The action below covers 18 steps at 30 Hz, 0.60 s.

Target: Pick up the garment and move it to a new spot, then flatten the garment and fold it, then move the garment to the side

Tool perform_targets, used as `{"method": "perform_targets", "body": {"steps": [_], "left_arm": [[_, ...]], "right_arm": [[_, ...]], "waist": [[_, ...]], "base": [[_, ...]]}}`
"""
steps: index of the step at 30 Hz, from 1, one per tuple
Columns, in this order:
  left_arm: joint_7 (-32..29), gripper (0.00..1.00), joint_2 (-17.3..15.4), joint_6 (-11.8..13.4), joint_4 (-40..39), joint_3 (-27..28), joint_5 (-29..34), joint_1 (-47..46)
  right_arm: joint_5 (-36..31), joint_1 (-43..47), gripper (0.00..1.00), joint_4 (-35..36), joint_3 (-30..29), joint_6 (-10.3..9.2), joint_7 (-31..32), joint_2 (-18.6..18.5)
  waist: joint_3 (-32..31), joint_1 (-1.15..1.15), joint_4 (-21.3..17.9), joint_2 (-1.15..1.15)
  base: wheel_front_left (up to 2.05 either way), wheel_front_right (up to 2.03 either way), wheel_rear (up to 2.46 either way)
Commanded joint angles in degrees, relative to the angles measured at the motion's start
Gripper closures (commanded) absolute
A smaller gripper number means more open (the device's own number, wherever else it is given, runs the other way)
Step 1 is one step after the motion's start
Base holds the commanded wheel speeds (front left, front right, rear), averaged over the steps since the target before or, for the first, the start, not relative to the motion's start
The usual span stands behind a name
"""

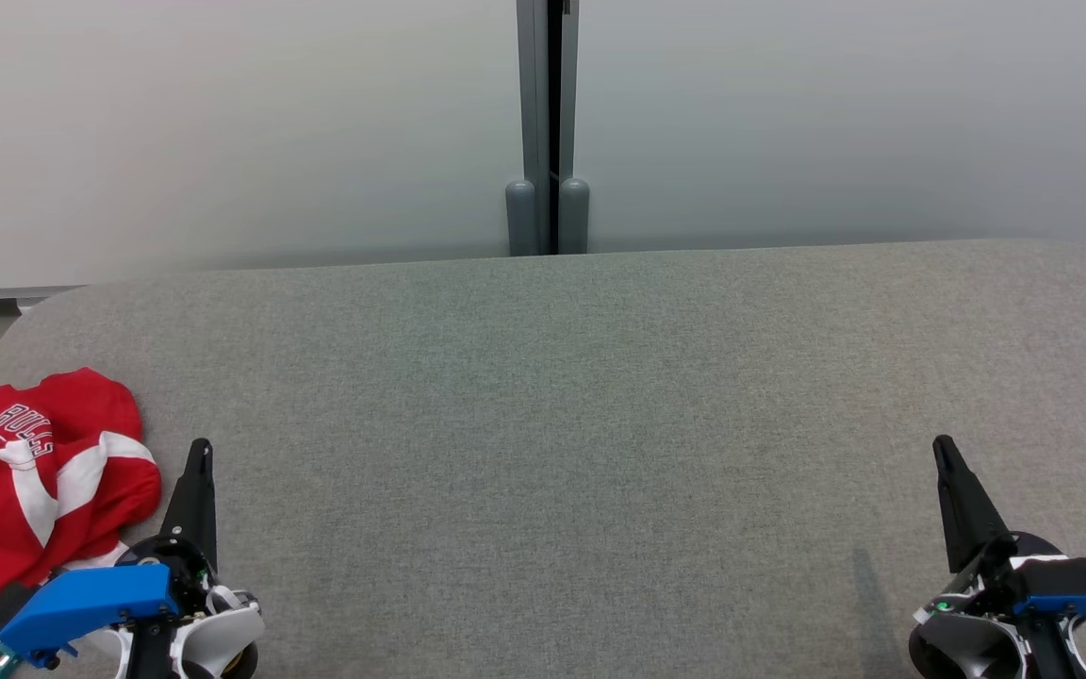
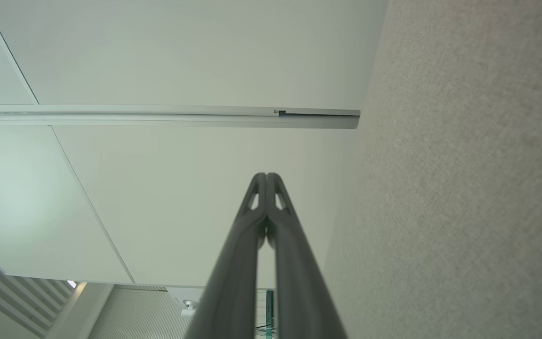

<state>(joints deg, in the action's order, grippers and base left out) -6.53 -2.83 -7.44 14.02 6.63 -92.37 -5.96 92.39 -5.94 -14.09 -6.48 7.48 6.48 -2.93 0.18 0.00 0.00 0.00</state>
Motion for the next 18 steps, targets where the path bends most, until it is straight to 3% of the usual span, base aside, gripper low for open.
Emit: {"method": "perform_targets", "body": {"steps": [1, 18], "left_arm": [[-0.1, 1.0, 0.07, -0.3, 0.04, 0.06, -0.07, -0.6], [-0.1, 1.0, 0.07, -0.3, 0.04, 0.06, -0.07, -0.61]], "right_arm": [[0.03, -0.73, 1.0, -0.09, -0.03, 0.03, 0.03, 0.07], [0.03, -0.73, 1.0, -0.09, -0.03, 0.03, 0.03, 0.07]], "waist": [[0.0, 0.0, 0.0, 0.0], [0.0, 0.0, 0.0, 0.0]], "base": [[0.0, 0.0, 0.0], [0.0, 0.0, 0.0]]}}
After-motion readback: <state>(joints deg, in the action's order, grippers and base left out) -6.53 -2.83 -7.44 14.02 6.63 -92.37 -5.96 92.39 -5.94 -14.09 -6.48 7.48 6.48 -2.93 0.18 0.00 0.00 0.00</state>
